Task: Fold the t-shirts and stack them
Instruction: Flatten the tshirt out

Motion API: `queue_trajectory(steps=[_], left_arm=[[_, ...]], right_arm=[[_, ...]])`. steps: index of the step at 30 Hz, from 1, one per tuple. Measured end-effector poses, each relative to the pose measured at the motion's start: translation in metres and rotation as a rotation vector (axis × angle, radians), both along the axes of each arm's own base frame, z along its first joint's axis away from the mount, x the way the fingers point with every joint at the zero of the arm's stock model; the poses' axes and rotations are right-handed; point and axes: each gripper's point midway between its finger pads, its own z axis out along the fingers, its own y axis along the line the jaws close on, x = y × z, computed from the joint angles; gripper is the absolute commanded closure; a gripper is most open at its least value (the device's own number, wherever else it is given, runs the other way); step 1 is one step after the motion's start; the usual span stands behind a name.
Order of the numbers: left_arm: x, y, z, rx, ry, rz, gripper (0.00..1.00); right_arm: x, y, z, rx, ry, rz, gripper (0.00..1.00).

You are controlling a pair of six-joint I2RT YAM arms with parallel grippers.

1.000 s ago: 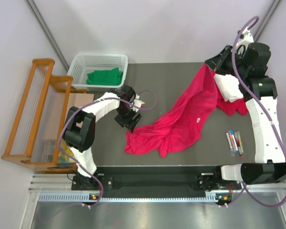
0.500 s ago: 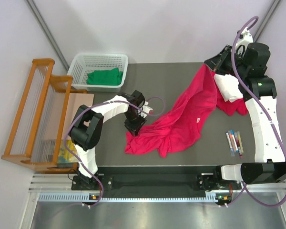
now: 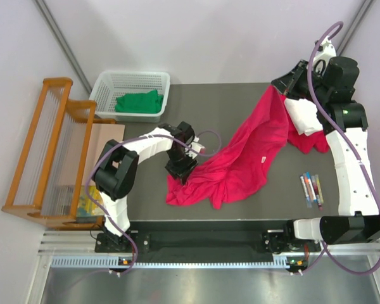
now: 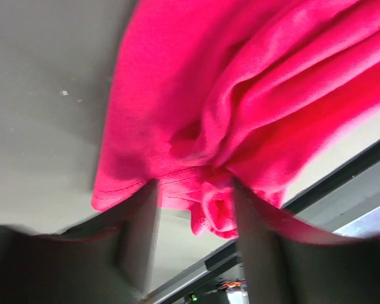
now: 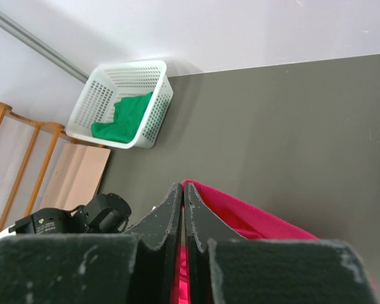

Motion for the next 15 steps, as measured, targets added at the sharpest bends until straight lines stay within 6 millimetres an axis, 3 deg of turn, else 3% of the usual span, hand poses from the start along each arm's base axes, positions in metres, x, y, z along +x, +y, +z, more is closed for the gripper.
queue_trajectory(steps=[1, 5, 15], left_arm=[[-0.001, -0.001, 0.000, 0.000, 0.000, -0.004, 0.72], [-0.003, -0.003, 0.000, 0.004, -0.001, -0.015, 0.99], [-0.004, 0.003, -0.018, 0.062, 0.029, -0.009, 1.00]], right_arm=[[0.000, 0.000, 0.000, 0.000, 0.000, 0.000, 1.00], [0.000, 0.000, 0.000, 0.000, 0.000, 0.000, 1.00], [0.000, 0.000, 0.000, 0.000, 0.000, 0.000, 1.00]])
